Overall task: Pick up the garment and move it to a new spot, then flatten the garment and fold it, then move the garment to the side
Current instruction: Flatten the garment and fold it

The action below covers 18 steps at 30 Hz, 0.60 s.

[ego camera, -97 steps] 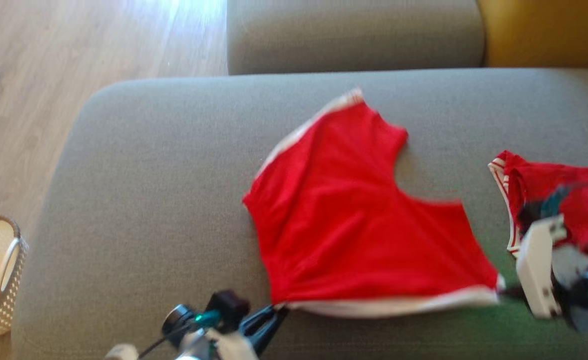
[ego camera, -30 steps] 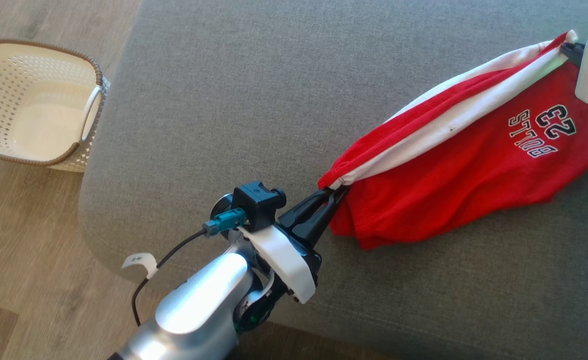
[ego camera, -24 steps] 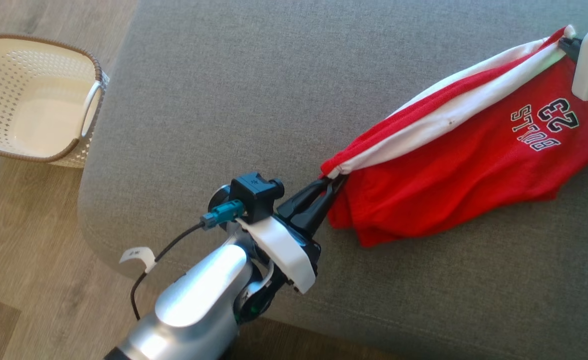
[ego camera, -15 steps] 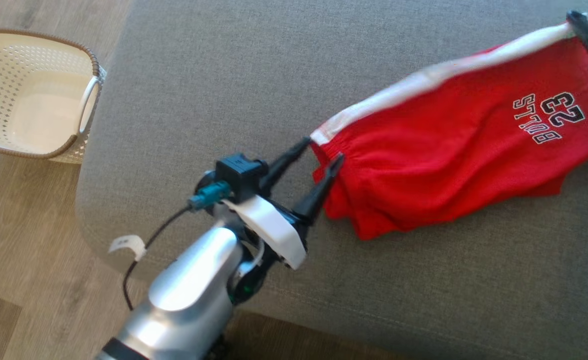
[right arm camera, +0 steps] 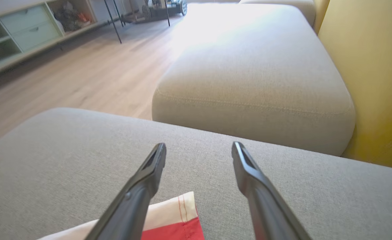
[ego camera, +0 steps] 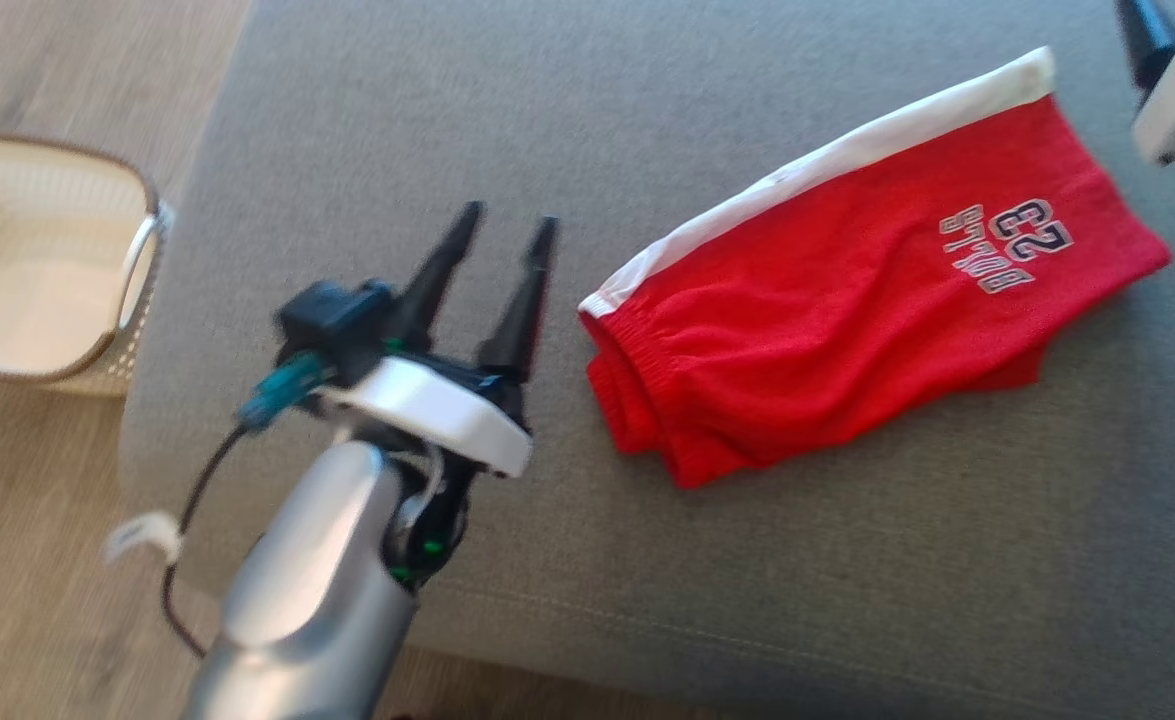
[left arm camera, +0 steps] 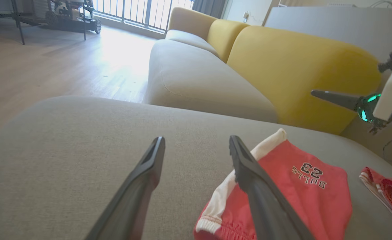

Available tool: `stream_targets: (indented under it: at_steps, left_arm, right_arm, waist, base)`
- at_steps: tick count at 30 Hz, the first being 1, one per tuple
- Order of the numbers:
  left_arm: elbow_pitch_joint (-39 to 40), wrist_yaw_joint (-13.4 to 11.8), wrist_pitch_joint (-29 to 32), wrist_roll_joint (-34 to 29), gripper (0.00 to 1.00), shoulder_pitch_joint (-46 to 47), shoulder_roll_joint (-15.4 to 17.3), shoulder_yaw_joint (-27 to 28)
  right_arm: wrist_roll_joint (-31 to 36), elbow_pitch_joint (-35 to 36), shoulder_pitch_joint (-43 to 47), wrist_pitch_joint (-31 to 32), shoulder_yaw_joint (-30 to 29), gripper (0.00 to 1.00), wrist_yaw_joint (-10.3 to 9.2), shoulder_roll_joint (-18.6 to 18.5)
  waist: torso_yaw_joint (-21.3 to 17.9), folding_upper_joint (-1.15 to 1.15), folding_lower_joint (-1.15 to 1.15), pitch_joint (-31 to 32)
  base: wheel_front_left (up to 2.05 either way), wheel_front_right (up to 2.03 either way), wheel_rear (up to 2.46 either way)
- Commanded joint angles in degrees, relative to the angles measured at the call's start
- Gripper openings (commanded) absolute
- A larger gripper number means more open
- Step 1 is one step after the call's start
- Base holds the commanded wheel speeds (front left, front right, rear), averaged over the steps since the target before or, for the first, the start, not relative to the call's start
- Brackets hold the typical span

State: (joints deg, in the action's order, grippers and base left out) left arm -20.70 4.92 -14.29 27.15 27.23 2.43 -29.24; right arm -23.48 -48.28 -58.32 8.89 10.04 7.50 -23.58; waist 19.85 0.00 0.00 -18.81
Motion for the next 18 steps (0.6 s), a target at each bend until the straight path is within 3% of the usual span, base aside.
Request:
stream_targets:
  at_steps: [1, 7, 10, 14, 18]
  left_arm:
    - [4.4, -1.0, -0.7, -1.0, 1.00, -1.7, 0.6, 5.1]
    - [11.9, -3.1, -0.7, -1.8, 1.00, -7.0, 0.5, 12.3]
    - [17.6, -5.7, -0.7, -0.8, 1.00, -10.9, 0.5, 15.8]
    - [18.0, -8.9, -0.7, -1.3, 1.00, -14.7, 0.5, 17.1]
    - [17.6, -10.9, -0.7, -2.2, 1.00, -17.7, 0.5, 18.5]
  right_arm:
    - [-1.4, 3.9, 3.2, -4.5, 0.2, 1.00, -0.01, 1.2]
    - [-0.9, 10.8, 10.3, -14.1, 0.2, 1.00, -0.01, 2.4]
    - [1.9, 16.6, 17.4, -20.2, 0.5, 1.00, -0.01, 2.6]
    - [7.3, 22.6, 24.7, -23.1, -1.8, 1.00, -0.01, 3.7]
    - [12.3, 29.3, 32.3, -23.8, -6.5, 1.00, -0.01, 7.4]
  waist:
    - [-2.7, 0.00, 0.00, 3.3]
    - [-6.0, 0.00, 0.00, 7.6]
    - [-8.4, 0.00, 0.00, 10.6]
    - [-10.3, 0.00, 0.00, 13.0]
    - [-12.1, 0.00, 0.00, 14.6]
  base:
    - [0.00, 0.00, 0.00]
    - [0.00, 0.00, 0.00]
    - [0.00, 0.00, 0.00]
    - [0.00, 0.00, 0.00]
    - [0.00, 0.00, 0.00]
